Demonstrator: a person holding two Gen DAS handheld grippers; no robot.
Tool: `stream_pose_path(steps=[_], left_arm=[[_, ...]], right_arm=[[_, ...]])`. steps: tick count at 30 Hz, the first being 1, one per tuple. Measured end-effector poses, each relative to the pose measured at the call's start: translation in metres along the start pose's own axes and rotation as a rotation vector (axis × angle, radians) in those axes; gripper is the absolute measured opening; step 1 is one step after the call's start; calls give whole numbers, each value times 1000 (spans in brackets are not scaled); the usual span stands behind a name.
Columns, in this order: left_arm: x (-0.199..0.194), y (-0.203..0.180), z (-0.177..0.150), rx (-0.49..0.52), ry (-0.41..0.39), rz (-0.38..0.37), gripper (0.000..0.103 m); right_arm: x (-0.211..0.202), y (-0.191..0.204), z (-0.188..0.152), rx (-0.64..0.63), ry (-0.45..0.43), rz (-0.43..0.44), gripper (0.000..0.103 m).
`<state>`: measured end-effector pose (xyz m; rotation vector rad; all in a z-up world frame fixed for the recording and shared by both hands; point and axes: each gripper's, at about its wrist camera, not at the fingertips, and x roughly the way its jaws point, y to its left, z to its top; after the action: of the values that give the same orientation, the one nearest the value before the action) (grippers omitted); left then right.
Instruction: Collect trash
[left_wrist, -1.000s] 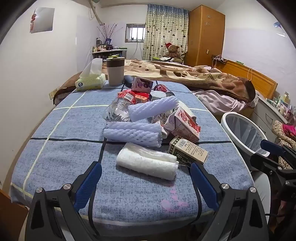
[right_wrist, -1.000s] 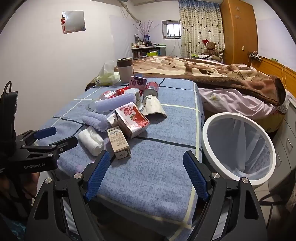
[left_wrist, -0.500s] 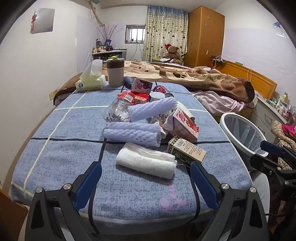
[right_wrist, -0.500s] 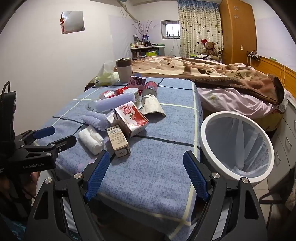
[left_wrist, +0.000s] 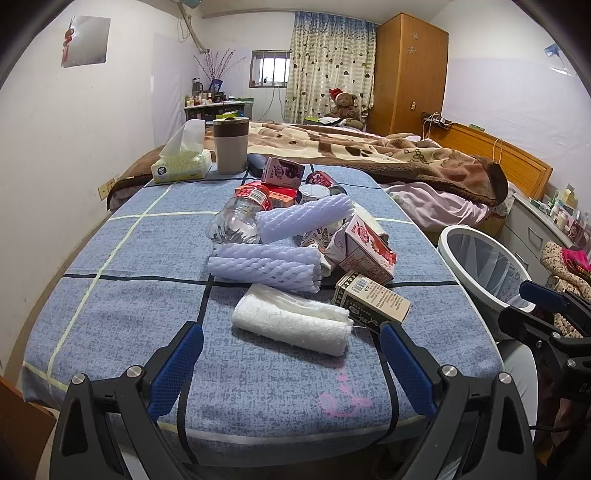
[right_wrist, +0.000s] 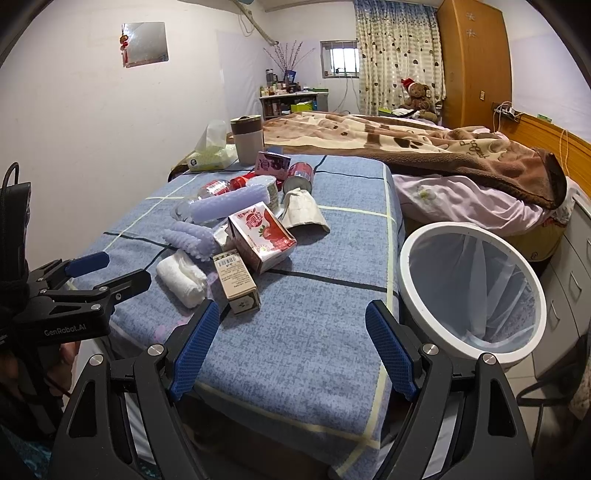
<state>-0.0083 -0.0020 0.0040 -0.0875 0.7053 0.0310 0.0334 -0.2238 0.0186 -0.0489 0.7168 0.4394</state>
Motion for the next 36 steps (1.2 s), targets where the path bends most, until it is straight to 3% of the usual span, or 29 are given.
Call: stream_pose_path(steps=[36], left_arm=[[1, -3, 1, 4, 2, 1, 98]], right_arm=[[2, -1, 0, 1, 10, 0, 83]])
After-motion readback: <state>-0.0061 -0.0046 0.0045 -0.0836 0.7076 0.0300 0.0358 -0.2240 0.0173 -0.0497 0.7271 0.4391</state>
